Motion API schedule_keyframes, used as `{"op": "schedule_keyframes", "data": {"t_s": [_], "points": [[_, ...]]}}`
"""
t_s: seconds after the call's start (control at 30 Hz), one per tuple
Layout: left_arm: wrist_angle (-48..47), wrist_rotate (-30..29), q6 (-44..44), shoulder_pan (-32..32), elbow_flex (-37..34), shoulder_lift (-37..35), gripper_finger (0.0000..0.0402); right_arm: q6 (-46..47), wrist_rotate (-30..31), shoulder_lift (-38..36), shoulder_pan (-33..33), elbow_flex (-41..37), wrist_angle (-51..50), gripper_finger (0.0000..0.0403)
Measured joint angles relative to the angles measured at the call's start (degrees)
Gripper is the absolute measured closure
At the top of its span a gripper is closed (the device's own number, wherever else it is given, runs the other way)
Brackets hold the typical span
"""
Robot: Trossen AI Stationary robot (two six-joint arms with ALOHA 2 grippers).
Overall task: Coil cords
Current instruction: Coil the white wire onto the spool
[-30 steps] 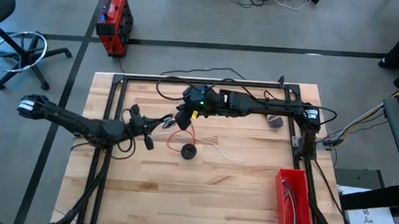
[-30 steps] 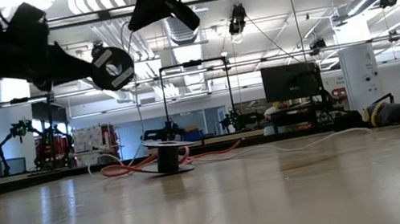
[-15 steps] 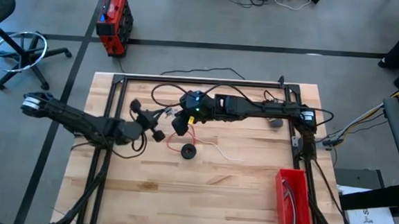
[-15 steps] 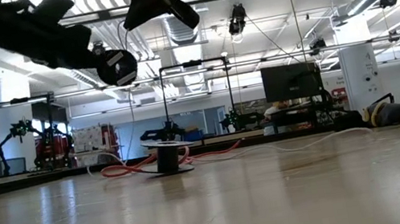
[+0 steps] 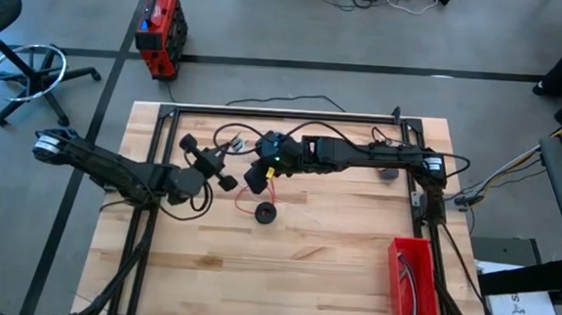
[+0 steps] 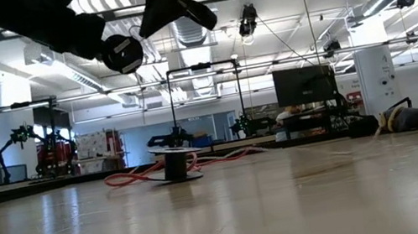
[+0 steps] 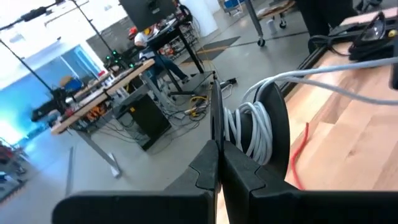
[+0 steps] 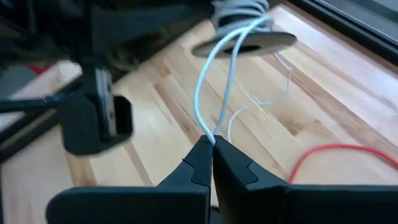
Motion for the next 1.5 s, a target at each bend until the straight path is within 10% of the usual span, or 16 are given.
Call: {"op": "schedule_keyframes", "data": {"t_s": [0.27, 1.5], "points": [[-0.51, 3.87, 8.37, -0.13, -0.35, -0.89, 0.0401, -2.93, 2.75, 0.00, -0.42, 0.00, -3.93, 0.0403], [6.22, 5.43, -2.68, 2.78, -2.06, 13.16, 0.0401, -9.41, -0.49, 0.33, 2.17, 2.38, 9.58, 0.0403]]}}
